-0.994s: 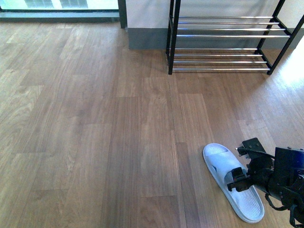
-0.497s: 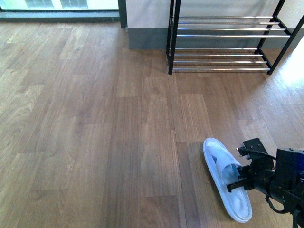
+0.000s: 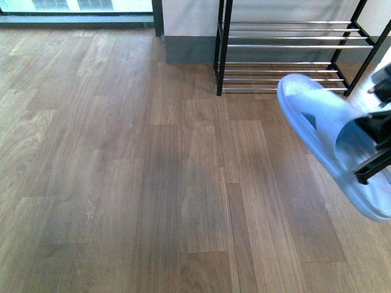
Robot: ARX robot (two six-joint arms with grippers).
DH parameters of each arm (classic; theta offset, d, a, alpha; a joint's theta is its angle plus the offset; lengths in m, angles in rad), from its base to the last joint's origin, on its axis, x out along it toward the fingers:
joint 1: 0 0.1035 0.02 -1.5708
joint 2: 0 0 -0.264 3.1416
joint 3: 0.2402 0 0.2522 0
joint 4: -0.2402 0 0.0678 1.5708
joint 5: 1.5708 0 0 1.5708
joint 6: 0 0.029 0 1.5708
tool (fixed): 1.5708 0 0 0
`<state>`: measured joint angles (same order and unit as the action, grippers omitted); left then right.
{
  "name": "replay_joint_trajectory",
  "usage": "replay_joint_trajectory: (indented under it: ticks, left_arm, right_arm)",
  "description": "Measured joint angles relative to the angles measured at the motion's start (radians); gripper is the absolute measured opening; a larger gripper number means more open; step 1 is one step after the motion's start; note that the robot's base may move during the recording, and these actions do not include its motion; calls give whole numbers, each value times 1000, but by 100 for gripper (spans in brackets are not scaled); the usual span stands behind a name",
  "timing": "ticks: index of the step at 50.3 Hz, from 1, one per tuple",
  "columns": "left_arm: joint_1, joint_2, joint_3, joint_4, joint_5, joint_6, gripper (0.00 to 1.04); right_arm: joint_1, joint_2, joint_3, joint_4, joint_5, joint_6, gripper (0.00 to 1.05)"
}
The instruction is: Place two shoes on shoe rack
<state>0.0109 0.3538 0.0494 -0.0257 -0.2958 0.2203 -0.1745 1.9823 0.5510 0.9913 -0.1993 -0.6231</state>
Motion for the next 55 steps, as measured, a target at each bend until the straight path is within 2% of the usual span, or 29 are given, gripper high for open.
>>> replay_joint_trajectory:
  ticks: [5,13,21,27,55]
  left_arm:
    - [0,0,0,0,0,0,2]
    - [0,0,0,0,0,0,2]
    - [0,0,0,0,0,0,2]
    - [0,0,0,0,0,0,2]
    - [0,0,0,0,0,0,2]
  right_arm:
    - [16,-287,-114,-109,-35,-30,2]
    - [32,-811,-268,-406,-75,-45,2]
    - [79,-1278,-331,-695,-28,-43,2]
    - [83,-1404,-325,-706,-25,-40,2]
    - [83,-1408,-332,-714,-22,-34,2]
